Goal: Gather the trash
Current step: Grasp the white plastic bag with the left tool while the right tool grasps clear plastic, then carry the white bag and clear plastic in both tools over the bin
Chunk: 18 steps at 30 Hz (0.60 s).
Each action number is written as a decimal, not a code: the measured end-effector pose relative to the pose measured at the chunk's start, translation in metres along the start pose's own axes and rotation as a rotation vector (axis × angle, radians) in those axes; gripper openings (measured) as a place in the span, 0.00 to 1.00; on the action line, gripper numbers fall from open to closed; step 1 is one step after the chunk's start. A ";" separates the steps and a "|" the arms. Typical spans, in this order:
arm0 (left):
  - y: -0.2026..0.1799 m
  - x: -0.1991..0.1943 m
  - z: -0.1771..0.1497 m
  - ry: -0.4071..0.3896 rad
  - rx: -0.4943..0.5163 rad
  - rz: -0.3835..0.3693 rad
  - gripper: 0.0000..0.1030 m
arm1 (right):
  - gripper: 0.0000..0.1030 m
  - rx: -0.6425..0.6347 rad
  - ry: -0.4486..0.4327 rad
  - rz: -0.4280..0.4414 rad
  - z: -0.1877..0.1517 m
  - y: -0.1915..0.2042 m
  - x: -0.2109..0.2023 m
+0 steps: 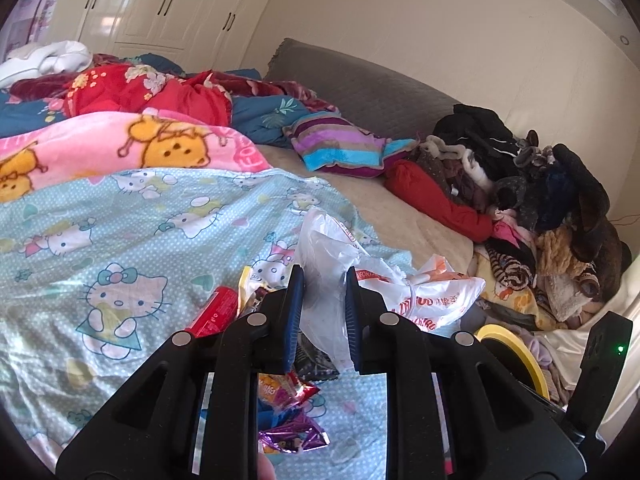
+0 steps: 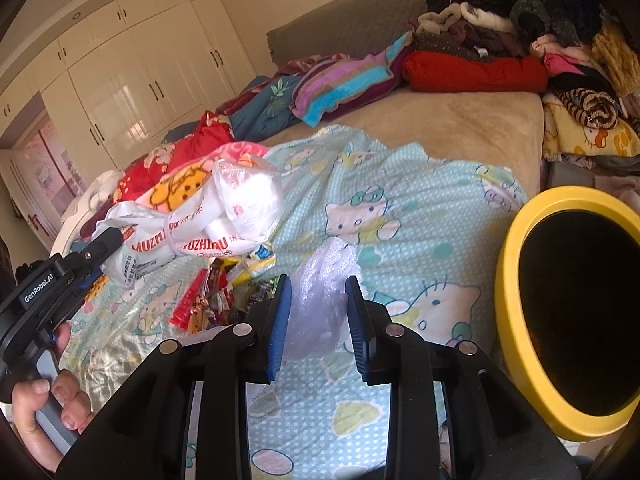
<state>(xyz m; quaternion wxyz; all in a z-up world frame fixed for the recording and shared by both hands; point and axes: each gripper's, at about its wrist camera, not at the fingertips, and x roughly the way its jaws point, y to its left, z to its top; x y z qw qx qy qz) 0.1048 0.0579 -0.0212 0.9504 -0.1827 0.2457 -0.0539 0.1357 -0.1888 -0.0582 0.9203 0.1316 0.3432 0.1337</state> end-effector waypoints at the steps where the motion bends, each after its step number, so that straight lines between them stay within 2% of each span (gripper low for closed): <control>1: -0.001 -0.001 0.000 -0.002 0.003 -0.002 0.13 | 0.26 0.001 -0.007 -0.003 0.002 -0.002 -0.003; 18: -0.048 -0.009 0.000 -0.007 0.100 -0.047 0.13 | 0.25 0.088 -0.098 -0.097 0.022 -0.056 -0.047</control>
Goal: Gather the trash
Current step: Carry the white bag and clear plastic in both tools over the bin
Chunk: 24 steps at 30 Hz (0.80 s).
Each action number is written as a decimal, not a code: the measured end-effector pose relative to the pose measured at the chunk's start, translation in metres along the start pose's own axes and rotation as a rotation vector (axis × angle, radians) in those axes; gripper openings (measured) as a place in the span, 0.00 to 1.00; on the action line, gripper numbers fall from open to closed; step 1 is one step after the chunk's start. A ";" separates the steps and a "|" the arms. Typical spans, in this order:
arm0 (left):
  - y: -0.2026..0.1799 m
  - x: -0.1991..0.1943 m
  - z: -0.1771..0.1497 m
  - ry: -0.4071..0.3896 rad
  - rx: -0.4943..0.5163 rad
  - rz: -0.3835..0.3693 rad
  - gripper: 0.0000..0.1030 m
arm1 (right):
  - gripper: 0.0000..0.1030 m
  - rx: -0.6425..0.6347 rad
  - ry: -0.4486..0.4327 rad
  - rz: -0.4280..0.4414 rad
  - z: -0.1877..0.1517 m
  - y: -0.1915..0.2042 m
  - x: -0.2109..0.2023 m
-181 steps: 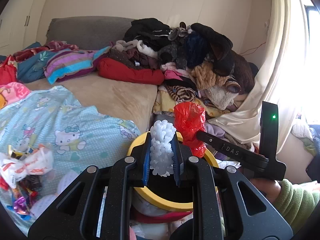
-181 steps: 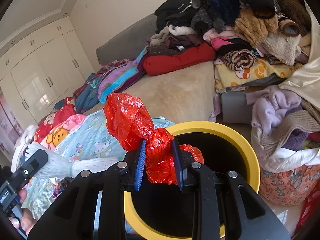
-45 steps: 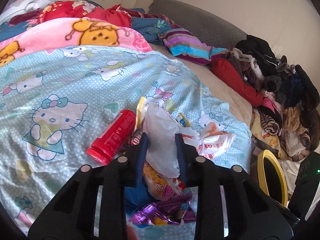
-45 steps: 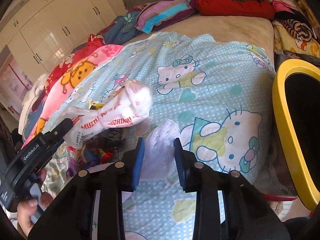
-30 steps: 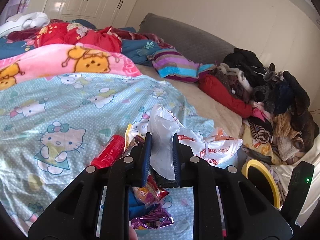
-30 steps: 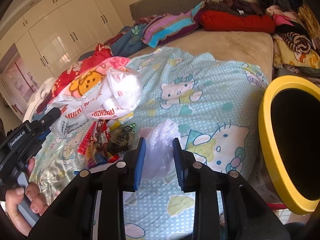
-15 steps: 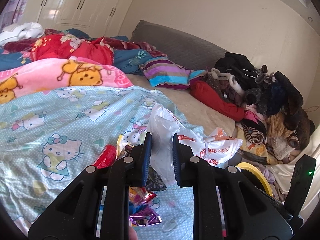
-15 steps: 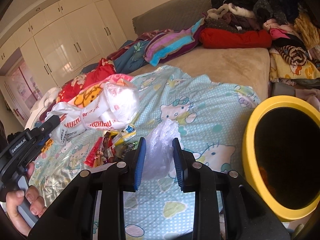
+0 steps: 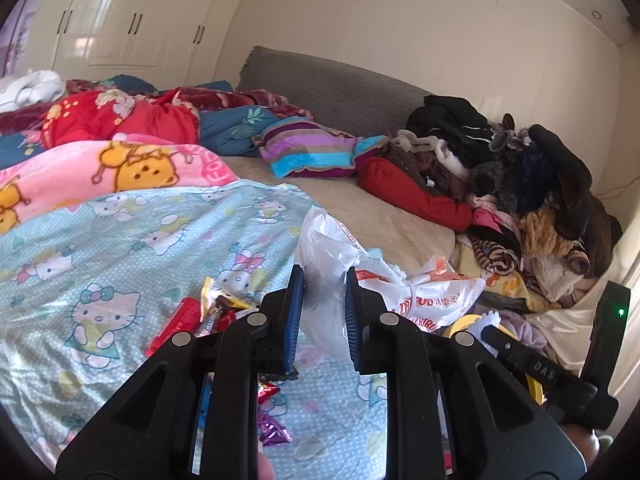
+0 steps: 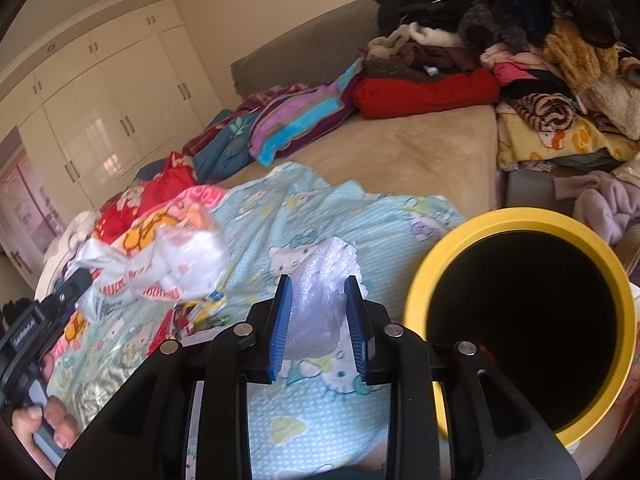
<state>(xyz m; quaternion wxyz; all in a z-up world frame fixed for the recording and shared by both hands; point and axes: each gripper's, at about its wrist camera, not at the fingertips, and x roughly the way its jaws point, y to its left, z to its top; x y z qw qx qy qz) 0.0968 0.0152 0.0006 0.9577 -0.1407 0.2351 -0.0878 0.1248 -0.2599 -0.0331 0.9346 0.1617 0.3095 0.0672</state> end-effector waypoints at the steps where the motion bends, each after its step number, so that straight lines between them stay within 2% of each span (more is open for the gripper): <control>1: -0.002 0.000 0.000 0.001 0.002 -0.003 0.13 | 0.25 0.008 -0.009 -0.007 0.002 -0.005 -0.003; 24: -0.072 0.015 -0.021 0.053 0.142 -0.081 0.14 | 0.25 0.143 -0.162 -0.189 0.034 -0.108 -0.048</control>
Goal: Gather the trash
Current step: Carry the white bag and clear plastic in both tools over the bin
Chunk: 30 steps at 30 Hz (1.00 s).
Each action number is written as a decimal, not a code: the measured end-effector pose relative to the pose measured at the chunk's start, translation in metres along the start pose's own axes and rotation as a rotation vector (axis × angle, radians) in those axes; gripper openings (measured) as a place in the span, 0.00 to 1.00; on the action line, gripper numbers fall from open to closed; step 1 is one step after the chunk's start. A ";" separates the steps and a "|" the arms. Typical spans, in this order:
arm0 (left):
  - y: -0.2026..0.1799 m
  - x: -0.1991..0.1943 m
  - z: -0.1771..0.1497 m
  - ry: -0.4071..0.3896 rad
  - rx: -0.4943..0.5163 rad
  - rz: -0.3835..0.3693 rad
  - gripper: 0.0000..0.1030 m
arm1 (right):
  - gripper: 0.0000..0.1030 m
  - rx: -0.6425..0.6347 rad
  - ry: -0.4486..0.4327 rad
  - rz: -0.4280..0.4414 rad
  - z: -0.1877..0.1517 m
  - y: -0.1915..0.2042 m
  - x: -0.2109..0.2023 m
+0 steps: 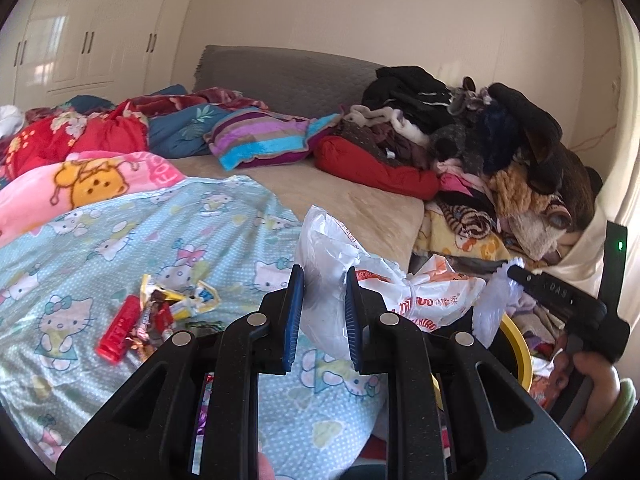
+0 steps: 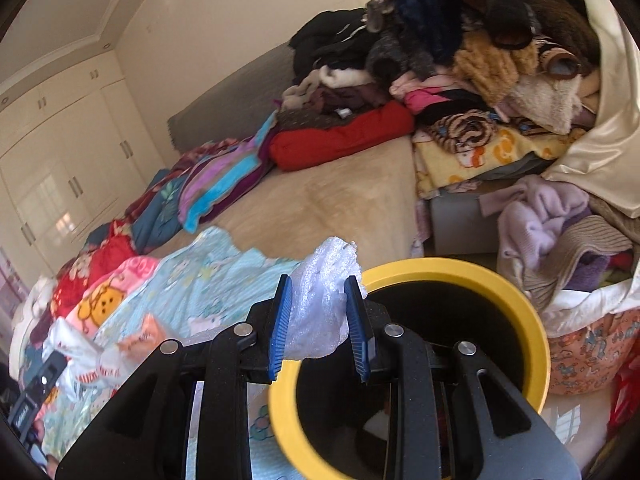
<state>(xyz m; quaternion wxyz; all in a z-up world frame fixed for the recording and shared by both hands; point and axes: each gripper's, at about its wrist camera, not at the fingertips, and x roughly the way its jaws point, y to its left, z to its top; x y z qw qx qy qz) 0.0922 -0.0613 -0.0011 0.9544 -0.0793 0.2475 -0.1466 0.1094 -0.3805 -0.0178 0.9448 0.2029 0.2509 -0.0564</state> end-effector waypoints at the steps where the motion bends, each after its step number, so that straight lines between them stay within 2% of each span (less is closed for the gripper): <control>1: -0.003 0.001 -0.001 0.003 0.005 -0.003 0.14 | 0.25 0.010 -0.005 -0.009 0.002 -0.006 0.000; 17: -0.057 0.025 -0.024 0.068 0.125 -0.077 0.14 | 0.25 0.075 -0.064 -0.149 0.013 -0.064 -0.007; 30: -0.093 0.050 -0.049 0.148 0.217 -0.138 0.14 | 0.25 0.084 -0.063 -0.231 0.005 -0.085 0.001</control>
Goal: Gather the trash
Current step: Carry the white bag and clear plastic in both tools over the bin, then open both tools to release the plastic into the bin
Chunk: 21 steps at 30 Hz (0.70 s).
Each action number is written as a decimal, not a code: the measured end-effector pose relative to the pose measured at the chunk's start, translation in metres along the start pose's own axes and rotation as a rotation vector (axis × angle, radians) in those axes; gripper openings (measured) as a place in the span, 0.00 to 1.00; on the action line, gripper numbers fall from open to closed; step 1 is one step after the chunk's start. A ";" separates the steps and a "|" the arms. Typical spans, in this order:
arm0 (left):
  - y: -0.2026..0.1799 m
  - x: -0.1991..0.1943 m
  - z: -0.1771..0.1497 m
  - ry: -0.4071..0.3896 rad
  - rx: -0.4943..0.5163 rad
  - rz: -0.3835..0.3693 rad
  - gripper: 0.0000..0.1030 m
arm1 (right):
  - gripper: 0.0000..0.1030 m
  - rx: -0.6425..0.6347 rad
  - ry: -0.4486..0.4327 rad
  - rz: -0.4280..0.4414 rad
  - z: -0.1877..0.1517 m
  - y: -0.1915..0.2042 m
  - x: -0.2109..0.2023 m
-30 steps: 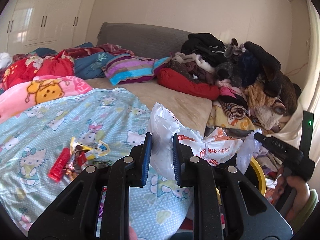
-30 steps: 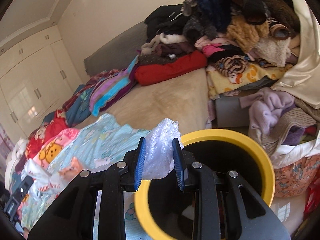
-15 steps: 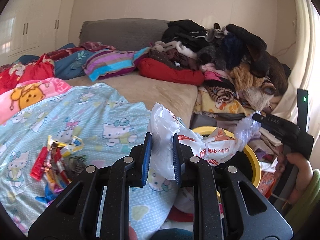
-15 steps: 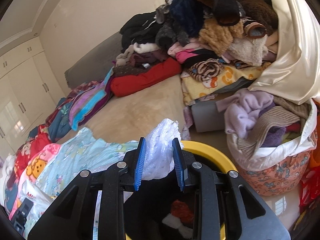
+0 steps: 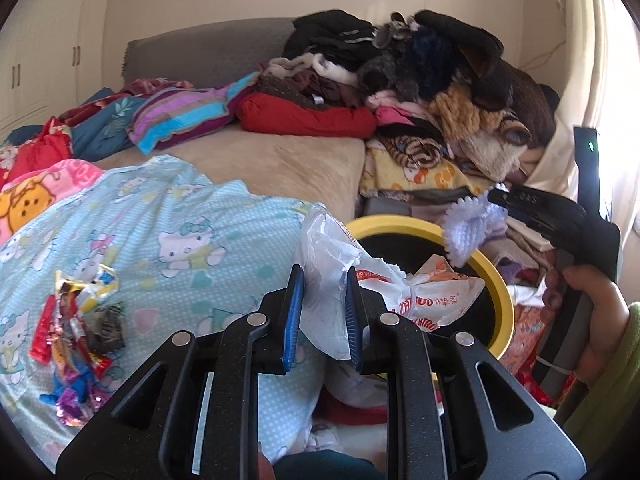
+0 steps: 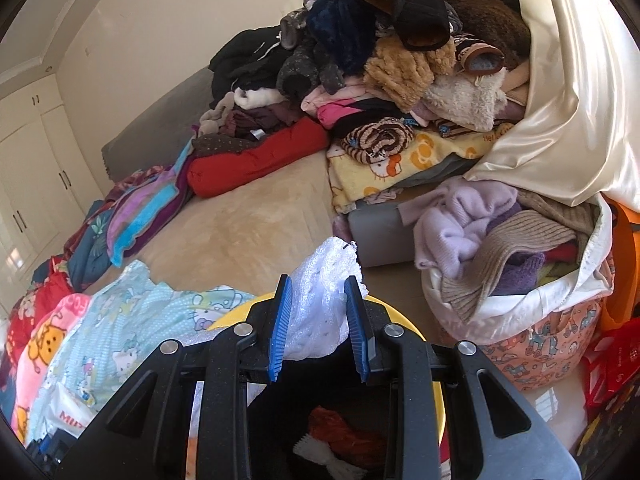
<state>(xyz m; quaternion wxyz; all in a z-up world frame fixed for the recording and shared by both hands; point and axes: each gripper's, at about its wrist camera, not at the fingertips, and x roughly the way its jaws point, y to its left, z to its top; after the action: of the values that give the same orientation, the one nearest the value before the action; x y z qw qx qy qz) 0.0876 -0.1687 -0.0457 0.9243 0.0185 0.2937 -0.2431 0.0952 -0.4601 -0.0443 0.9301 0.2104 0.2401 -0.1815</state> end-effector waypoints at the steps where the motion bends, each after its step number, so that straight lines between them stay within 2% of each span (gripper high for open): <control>1: -0.004 0.002 -0.001 0.005 0.005 -0.004 0.14 | 0.25 -0.004 0.001 -0.005 -0.001 -0.001 0.002; 9: -0.029 0.024 -0.011 0.062 0.056 -0.055 0.14 | 0.26 -0.019 0.012 -0.036 -0.009 -0.008 0.014; 15: -0.040 0.035 -0.011 0.083 0.066 -0.084 0.15 | 0.32 -0.021 0.019 -0.023 -0.010 -0.011 0.021; 17: -0.042 0.038 -0.010 0.084 0.063 -0.100 0.19 | 0.37 -0.016 0.025 -0.019 -0.010 -0.012 0.022; 18: -0.042 0.039 -0.009 0.083 0.059 -0.109 0.26 | 0.38 -0.013 0.030 -0.016 -0.011 -0.013 0.023; 20: -0.042 0.040 -0.008 0.081 0.049 -0.125 0.54 | 0.42 0.000 0.039 -0.008 -0.011 -0.015 0.025; 21: -0.041 0.039 -0.008 0.074 0.038 -0.138 0.58 | 0.42 0.003 0.042 -0.008 -0.011 -0.015 0.026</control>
<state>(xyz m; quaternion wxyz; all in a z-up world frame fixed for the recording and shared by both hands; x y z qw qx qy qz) 0.0922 -0.2200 -0.0691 0.8934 0.0248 0.3236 -0.3108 0.1057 -0.4739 -0.0709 0.9238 0.2146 0.2601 -0.1813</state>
